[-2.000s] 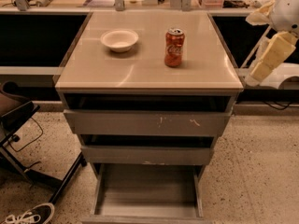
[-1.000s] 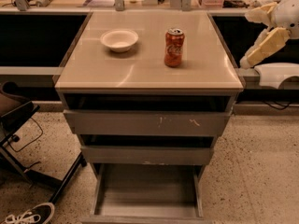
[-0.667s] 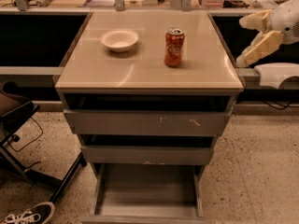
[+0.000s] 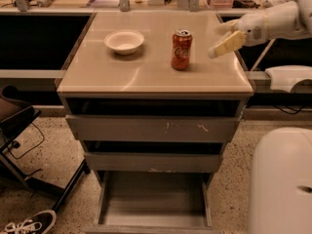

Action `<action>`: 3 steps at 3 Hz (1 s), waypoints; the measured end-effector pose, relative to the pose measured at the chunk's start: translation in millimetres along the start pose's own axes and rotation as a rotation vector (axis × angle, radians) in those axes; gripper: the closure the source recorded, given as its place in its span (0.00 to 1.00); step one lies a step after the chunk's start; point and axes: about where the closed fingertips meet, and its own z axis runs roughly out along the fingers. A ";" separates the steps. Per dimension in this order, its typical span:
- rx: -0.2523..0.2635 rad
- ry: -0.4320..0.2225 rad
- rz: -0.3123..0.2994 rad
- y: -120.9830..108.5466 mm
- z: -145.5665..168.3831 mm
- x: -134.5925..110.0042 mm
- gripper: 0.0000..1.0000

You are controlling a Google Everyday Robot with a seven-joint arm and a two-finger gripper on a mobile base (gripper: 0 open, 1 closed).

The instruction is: Place coke can into bottom drawer

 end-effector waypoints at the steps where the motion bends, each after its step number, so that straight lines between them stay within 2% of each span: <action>1: 0.019 -0.014 -0.022 -6.0 -2.4 -8.2 0.00; 2: 0.019 -0.014 -0.022 -6.1 -2.3 -8.2 0.00; 3: 0.078 -0.021 0.016 -24.1 9.0 -9.3 0.00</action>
Offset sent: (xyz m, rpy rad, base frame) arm 0.0067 -0.0013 0.0079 0.0037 -0.0307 -0.0094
